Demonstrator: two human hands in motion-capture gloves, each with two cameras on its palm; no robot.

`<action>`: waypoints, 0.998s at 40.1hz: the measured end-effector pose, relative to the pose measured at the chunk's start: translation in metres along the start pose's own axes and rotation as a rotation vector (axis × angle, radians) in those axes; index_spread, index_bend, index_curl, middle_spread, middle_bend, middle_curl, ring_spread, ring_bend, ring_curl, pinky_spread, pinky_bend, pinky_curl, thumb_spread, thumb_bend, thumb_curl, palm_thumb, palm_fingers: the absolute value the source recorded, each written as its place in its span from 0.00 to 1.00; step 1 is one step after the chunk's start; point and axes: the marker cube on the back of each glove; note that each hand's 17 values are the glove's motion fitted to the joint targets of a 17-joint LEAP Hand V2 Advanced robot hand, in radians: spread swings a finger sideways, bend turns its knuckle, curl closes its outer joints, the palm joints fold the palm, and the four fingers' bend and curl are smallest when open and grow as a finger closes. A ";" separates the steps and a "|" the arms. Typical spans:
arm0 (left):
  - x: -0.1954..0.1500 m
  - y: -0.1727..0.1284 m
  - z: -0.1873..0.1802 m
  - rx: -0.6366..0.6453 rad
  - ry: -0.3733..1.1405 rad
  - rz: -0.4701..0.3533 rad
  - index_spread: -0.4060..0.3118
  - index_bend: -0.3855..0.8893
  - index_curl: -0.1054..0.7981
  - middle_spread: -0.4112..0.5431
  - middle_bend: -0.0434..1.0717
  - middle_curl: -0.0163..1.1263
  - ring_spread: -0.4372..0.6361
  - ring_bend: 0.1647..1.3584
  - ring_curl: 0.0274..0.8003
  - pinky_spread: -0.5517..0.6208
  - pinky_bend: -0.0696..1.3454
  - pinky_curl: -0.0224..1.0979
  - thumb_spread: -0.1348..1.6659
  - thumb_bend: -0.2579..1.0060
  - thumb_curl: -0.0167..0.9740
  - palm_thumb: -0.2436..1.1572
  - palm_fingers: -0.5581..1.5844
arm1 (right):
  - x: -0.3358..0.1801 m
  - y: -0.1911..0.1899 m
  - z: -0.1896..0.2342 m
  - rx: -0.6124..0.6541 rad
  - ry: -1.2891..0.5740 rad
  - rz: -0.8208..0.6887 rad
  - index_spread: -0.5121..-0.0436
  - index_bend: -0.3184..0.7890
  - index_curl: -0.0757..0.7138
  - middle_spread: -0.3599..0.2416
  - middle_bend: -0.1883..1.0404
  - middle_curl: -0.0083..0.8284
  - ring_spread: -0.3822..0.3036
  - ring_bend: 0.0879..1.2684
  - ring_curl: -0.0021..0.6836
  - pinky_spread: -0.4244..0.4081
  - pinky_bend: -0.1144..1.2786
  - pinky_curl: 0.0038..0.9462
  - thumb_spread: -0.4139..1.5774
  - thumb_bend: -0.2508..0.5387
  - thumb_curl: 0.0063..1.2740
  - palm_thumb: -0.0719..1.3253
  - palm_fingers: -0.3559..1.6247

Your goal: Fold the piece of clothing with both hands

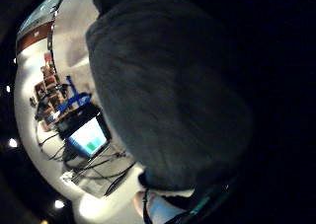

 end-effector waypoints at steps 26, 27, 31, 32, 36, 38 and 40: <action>0.010 -0.056 -0.039 0.141 0.124 -0.063 0.53 0.54 0.49 0.69 0.19 0.26 0.83 0.32 0.37 0.85 0.24 0.31 0.79 0.23 0.29 0.25 0.31 | 0.069 -0.065 -0.030 0.266 -0.052 0.176 0.66 0.44 0.29 0.31 0.46 0.61 0.20 0.53 0.67 0.10 0.61 0.40 0.77 0.39 0.42 0.74 0.80; 0.012 -0.055 -0.039 0.135 0.121 -0.077 0.53 0.55 0.49 0.69 0.19 0.26 0.83 0.32 0.36 0.85 0.23 0.31 0.79 0.23 0.29 0.26 0.31 | 0.074 -0.067 -0.030 0.252 -0.041 0.178 0.65 0.44 0.30 0.31 0.46 0.61 0.20 0.52 0.67 0.10 0.60 0.40 0.76 0.38 0.42 0.74 0.80; 0.018 -0.049 -0.041 0.139 0.136 -0.065 0.53 0.53 0.51 0.66 0.20 0.27 0.82 0.32 0.37 0.86 0.21 0.30 0.80 0.23 0.29 0.27 0.30 | 0.098 -0.067 -0.032 0.187 0.029 0.247 0.61 0.44 0.35 0.28 0.45 0.62 0.19 0.52 0.68 0.08 0.58 0.39 0.74 0.37 0.43 0.77 0.81; 0.018 -0.048 -0.041 0.142 0.139 -0.062 0.53 0.53 0.51 0.66 0.19 0.27 0.82 0.32 0.37 0.86 0.21 0.30 0.80 0.22 0.29 0.27 0.30 | 0.103 -0.067 -0.034 0.188 0.033 0.268 0.60 0.44 0.36 0.28 0.45 0.62 0.19 0.51 0.67 0.08 0.58 0.39 0.74 0.37 0.43 0.77 0.81; 0.011 -0.040 -0.043 0.122 0.146 -0.073 0.52 0.50 0.51 0.65 0.19 0.27 0.81 0.32 0.36 0.85 0.21 0.31 0.80 0.21 0.28 0.26 0.31 | 0.115 -0.065 -0.053 0.262 -0.082 0.306 0.58 0.44 0.40 0.27 0.44 0.63 0.19 0.50 0.67 0.07 0.57 0.39 0.73 0.36 0.43 0.79 0.81; 0.004 -0.035 -0.044 0.105 0.147 -0.096 0.52 0.48 0.51 0.64 0.19 0.27 0.81 0.32 0.36 0.85 0.22 0.31 0.80 0.20 0.28 0.25 0.31 | 0.116 -0.059 -0.063 0.271 -0.168 0.291 0.57 0.44 0.41 0.27 0.44 0.63 0.18 0.49 0.67 0.07 0.56 0.39 0.70 0.32 0.44 0.78 0.80; -0.004 -0.031 -0.047 0.103 0.158 -0.115 0.52 0.46 0.51 0.64 0.19 0.27 0.81 0.32 0.36 0.85 0.22 0.31 0.80 0.19 0.27 0.24 0.31 | 0.111 -0.054 -0.075 0.273 -0.243 0.245 0.56 0.43 0.42 0.27 0.43 0.63 0.18 0.49 0.67 0.07 0.56 0.39 0.69 0.30 0.44 0.78 0.80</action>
